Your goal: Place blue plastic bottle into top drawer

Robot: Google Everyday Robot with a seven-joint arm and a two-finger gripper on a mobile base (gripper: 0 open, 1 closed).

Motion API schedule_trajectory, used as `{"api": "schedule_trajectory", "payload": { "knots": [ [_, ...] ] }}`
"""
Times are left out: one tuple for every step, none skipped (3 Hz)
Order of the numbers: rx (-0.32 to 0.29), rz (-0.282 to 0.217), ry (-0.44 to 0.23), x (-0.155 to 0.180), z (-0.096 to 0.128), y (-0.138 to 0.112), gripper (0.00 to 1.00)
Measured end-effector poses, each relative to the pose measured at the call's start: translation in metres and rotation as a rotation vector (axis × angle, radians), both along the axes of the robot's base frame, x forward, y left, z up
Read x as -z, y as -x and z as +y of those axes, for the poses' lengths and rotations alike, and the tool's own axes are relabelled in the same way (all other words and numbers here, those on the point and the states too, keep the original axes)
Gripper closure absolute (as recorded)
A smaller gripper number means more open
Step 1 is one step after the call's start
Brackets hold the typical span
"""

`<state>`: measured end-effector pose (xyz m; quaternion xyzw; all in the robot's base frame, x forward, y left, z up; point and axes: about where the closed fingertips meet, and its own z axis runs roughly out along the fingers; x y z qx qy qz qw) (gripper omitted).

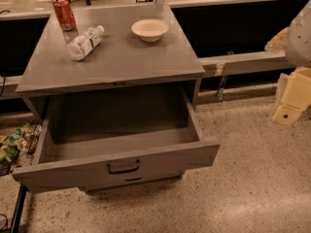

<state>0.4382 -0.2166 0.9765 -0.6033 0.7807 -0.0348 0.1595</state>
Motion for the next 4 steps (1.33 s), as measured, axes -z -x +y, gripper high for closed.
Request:
{"api": "schedule_trajectory", "payload": {
  "knots": [
    [0.000,0.000,0.000,0.000,0.000,0.000,0.00],
    [-0.013,-0.016,-0.084,0.017,0.028,-0.021,0.00],
    [-0.011,-0.022,-0.267,0.048,0.088,-0.057,0.00],
    [-0.036,-0.039,-0.414,0.079,0.148,-0.095,0.00]
  ]
}}
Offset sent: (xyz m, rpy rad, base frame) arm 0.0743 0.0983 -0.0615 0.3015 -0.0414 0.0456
